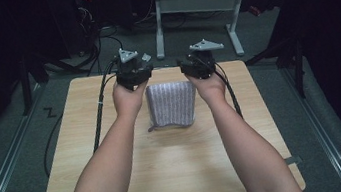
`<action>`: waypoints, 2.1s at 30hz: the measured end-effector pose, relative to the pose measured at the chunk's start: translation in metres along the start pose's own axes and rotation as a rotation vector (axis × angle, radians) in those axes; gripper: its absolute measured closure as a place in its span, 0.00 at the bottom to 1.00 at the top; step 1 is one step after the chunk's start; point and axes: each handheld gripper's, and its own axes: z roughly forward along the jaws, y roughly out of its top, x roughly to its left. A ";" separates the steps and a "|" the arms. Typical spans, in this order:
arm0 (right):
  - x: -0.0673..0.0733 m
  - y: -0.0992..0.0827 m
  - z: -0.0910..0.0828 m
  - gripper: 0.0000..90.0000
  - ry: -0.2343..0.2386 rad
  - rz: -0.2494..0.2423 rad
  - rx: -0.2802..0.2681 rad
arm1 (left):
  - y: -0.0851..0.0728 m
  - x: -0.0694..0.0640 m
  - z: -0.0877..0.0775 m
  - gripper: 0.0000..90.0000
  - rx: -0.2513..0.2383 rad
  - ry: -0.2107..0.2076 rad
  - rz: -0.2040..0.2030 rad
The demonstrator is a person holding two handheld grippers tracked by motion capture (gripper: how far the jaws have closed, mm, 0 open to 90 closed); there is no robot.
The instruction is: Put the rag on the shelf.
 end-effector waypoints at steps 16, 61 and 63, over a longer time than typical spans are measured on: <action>0.027 -0.008 -0.049 0.58 0.000 -0.046 -0.041 | -0.002 -0.020 -0.049 0.53 -0.055 -0.029 0.024; 0.034 -0.237 -0.150 0.46 -0.001 0.019 0.204 | -0.235 -0.005 -0.163 0.55 0.294 -0.122 0.045; 0.032 -0.238 -0.155 0.46 -0.001 0.035 0.203 | -0.235 -0.007 -0.165 0.52 0.284 -0.108 0.087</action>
